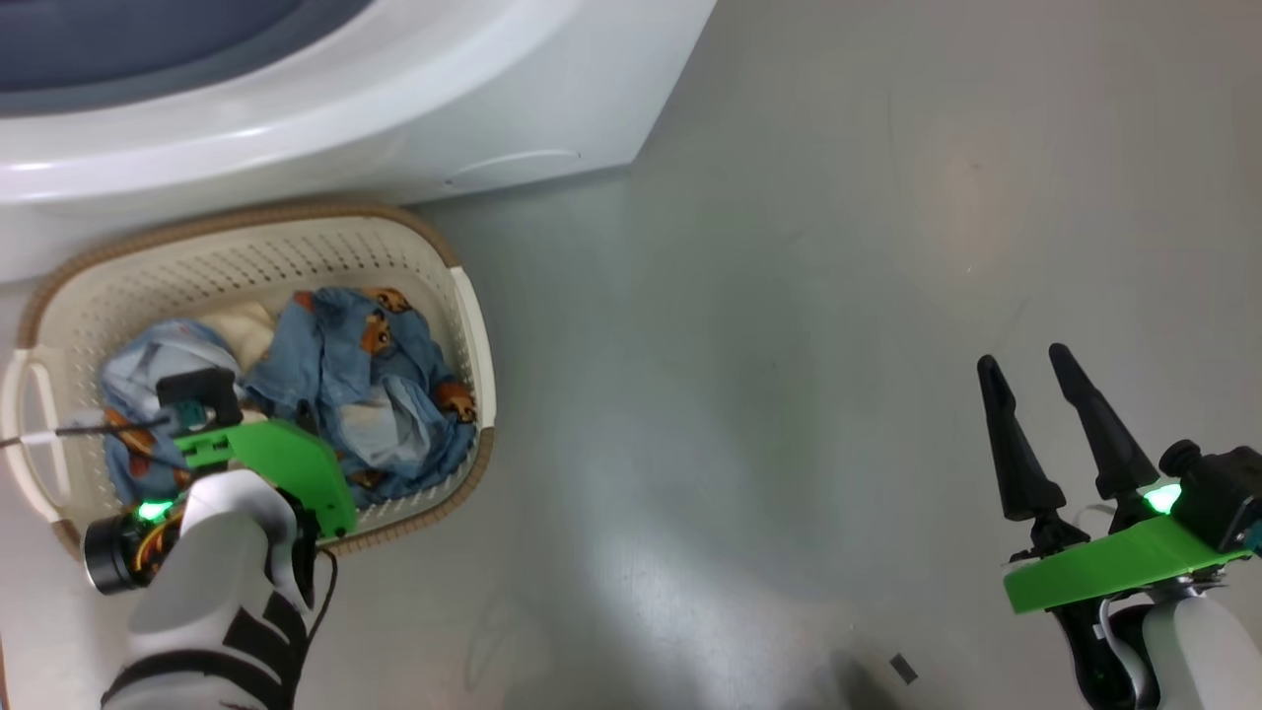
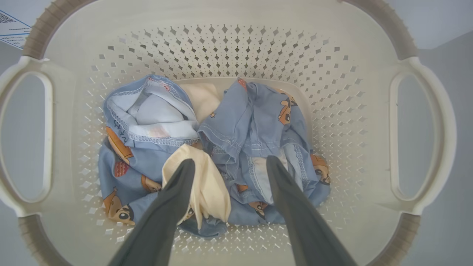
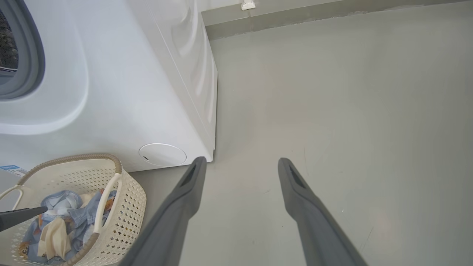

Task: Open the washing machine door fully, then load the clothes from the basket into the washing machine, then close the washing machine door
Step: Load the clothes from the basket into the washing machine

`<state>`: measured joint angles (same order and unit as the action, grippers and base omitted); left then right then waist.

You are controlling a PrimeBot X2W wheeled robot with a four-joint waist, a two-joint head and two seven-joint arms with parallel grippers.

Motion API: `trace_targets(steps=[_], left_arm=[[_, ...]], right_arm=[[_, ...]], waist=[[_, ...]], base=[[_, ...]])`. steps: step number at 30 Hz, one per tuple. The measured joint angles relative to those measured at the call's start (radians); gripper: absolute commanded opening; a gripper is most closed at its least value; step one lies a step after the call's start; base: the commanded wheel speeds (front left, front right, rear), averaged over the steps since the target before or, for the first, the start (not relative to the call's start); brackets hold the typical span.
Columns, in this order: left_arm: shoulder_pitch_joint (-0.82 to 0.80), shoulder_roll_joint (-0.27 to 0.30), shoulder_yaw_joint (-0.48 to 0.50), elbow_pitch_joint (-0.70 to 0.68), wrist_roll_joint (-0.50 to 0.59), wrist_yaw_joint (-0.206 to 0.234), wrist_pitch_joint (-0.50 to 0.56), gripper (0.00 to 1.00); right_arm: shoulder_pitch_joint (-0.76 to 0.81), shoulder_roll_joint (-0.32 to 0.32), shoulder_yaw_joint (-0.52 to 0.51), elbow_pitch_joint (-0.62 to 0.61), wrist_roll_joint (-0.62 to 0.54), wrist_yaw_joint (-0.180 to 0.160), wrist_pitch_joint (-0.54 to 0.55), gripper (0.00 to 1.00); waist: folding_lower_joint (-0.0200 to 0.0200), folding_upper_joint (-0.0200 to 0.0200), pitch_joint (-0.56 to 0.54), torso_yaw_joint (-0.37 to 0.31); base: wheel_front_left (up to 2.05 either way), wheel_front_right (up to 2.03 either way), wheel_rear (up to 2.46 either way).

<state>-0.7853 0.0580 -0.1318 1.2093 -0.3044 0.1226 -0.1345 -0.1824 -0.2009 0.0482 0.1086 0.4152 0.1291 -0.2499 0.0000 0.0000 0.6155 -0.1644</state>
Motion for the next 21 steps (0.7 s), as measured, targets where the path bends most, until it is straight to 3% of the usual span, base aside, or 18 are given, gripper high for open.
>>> trace_targets(steps=[21], left_arm=[[-0.16,0.001,0.007,0.063,-0.045,-0.03,0.03,1.0]], right_arm=[[-0.054,-0.04,-0.017,-0.018,0.02,0.0,0.0,1.0]], waist=[[0.0,0.0,0.179,-0.009]], base=[[0.0,0.0,0.0]])
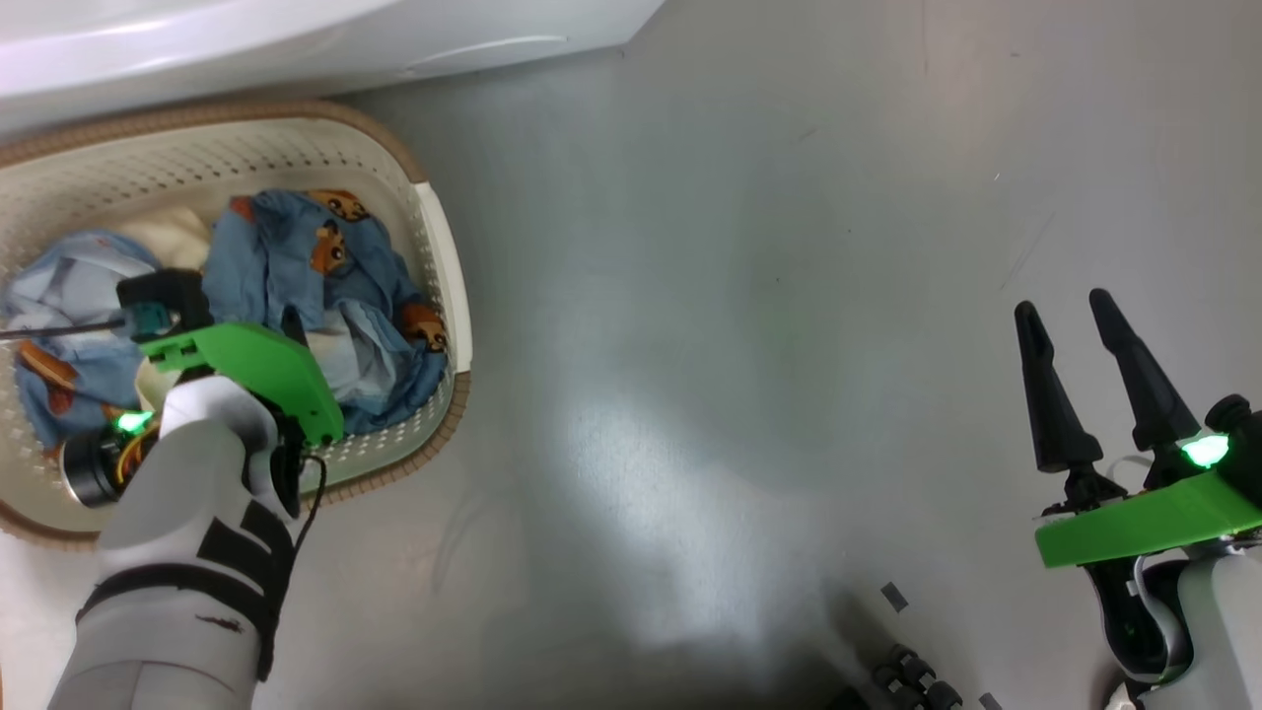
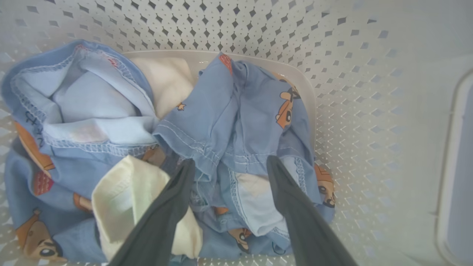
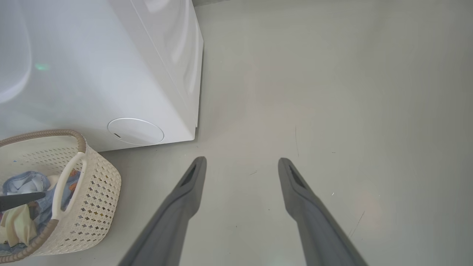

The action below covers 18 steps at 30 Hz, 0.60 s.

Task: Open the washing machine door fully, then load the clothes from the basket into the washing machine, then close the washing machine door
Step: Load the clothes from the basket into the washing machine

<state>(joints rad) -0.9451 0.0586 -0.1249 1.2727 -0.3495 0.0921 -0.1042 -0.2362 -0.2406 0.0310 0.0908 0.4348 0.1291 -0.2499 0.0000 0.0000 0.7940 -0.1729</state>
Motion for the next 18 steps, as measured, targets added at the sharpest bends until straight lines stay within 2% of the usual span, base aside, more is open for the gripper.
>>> trace_targets(steps=[12,18], left_arm=[[-0.055,0.001,-0.001,0.012,-0.026,-0.008,0.0,1.0],[-0.065,0.01,-0.004,0.015,-0.028,0.006,0.0,1.0]], right_arm=[[-0.016,-0.007,-0.009,-0.005,0.008,0.0,0.0,1.0],[-0.019,-0.007,-0.011,-0.007,0.008,0.0,0.0,1.0]], waist=[[0.0,0.0,0.065,-0.015],[0.0,0.0,0.085,-0.021]], base=[[0.0,0.0,0.0],[0.0,0.0,0.0]])
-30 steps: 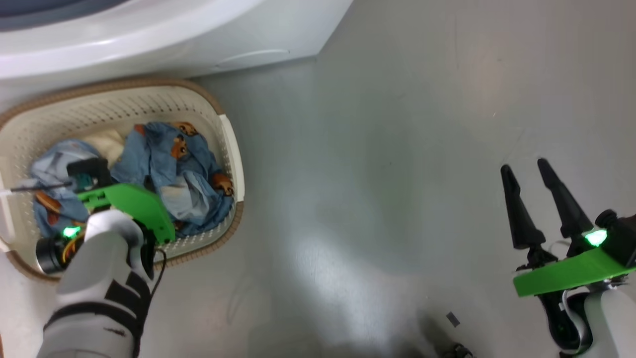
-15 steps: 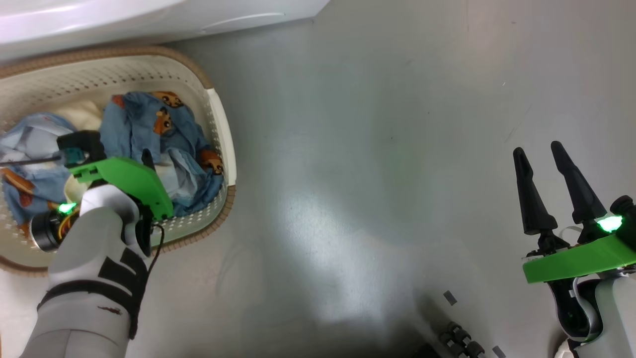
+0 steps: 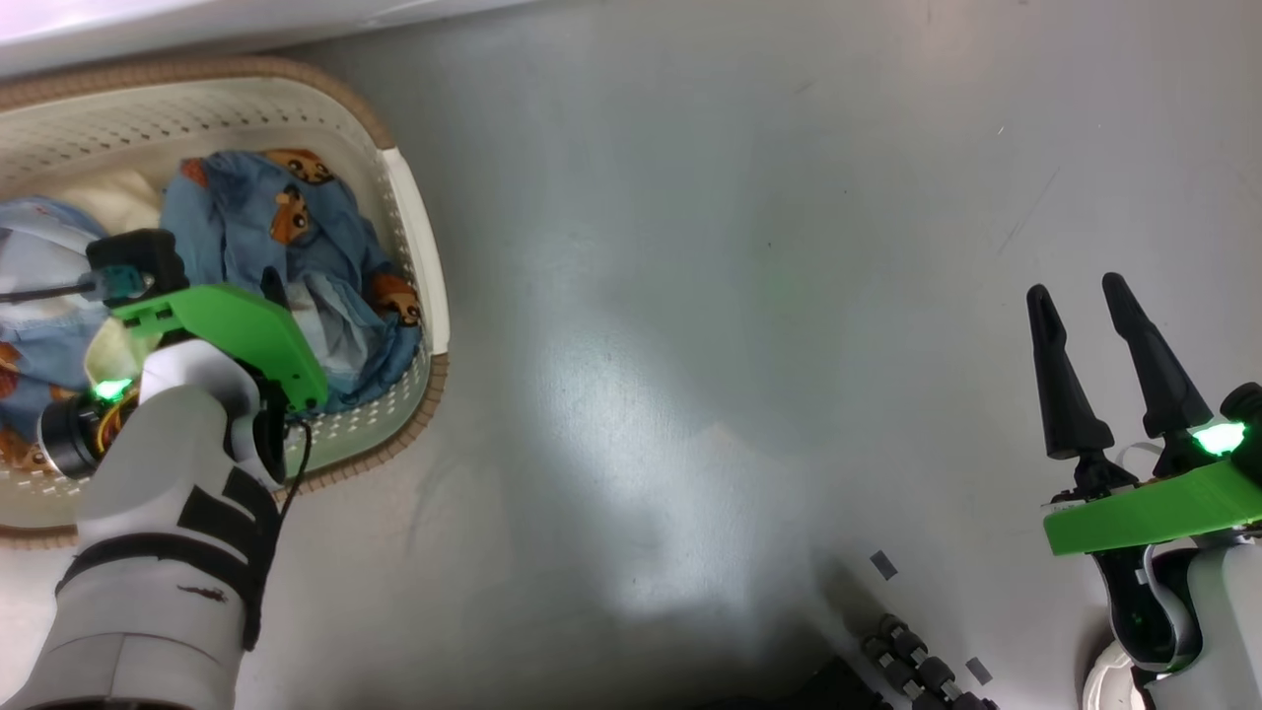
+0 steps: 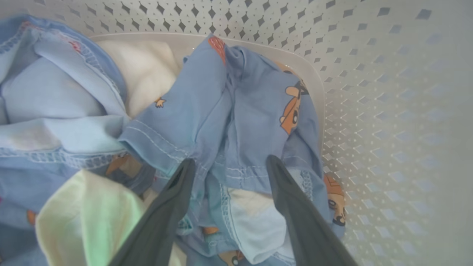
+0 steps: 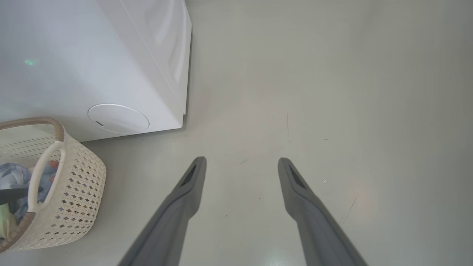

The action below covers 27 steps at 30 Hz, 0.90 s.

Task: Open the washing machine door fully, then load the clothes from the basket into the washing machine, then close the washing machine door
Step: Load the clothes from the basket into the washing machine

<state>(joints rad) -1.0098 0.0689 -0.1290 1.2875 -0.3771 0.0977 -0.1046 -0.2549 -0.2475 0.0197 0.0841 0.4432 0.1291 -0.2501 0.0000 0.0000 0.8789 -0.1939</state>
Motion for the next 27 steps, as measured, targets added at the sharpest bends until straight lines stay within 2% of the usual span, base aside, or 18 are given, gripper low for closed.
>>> trace_targets(steps=[27], left_arm=[[-0.071,-0.02,-0.037,0.006,-0.024,0.005,-0.029,1.0]], right_arm=[[-0.012,-0.03,-0.037,-0.022,0.008,0.0,-0.004,1.0]], waist=[[0.0,0.0,0.092,0.007]], base=[[0.0,0.0,0.0]])
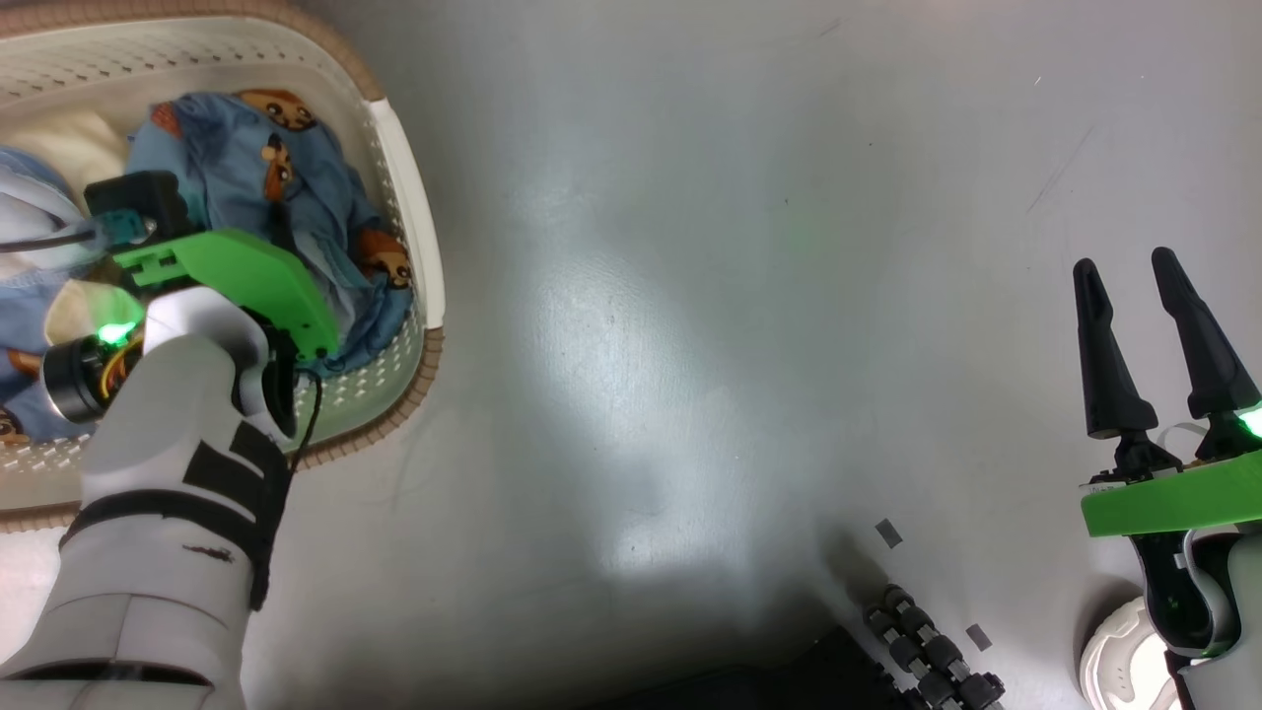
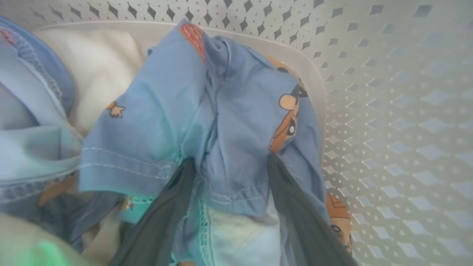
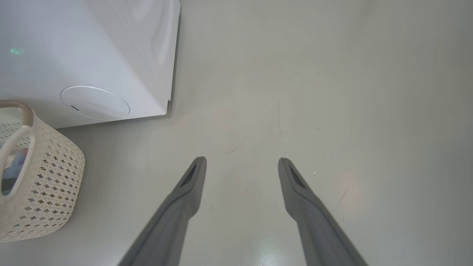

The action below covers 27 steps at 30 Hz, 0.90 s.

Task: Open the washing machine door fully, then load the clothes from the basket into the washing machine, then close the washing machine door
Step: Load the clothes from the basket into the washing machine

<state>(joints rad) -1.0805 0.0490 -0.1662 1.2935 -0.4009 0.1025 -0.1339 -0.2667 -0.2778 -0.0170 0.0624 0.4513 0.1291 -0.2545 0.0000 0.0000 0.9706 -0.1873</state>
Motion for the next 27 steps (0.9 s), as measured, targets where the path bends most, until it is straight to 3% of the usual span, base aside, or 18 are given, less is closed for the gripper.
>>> trace_targets(steps=[1,2,8,9,10,27], left_arm=[[-0.002,0.0,-0.002,0.0,0.0,0.0,-0.005,0.93],[-0.003,0.0,-0.004,0.0,0.0,0.0,-0.007,0.55],[-0.003,-0.001,-0.015,0.0,0.0,0.0,-0.009,0.24],[-0.003,-0.001,-0.017,0.0,0.0,0.0,-0.013,0.17],[-0.003,-0.001,-0.02,0.0,0.0,0.0,-0.016,0.03],[0.082,-0.019,-0.045,-0.009,-0.021,-0.03,-0.106,0.0]], right_arm=[[-0.001,0.0,0.0,0.0,0.0,0.0,0.0,1.0],[-0.001,0.0,0.0,0.0,0.0,0.0,0.0,1.0],[-0.006,0.001,0.0,0.0,0.001,0.0,0.0,1.0],[-0.007,0.001,0.0,0.0,0.001,0.0,0.0,1.0],[-0.007,0.001,0.0,0.0,0.001,0.0,0.0,1.0],[-0.006,0.004,0.003,0.013,0.001,0.0,0.0,1.0]], waist=[[0.0001,0.0,0.002,0.0],[0.0001,0.0,0.003,-0.001],[0.0001,0.0,0.006,0.001],[0.0001,0.0,0.006,0.001],[0.0,0.0,0.005,0.001],[0.0001,0.0,-0.077,0.023]], base=[[0.0,0.0,0.0],[0.0,0.0,0.0],[0.0,0.0,0.0],[0.0,0.0,0.0],[0.0,0.0,0.0],[0.0,0.0,0.0]])
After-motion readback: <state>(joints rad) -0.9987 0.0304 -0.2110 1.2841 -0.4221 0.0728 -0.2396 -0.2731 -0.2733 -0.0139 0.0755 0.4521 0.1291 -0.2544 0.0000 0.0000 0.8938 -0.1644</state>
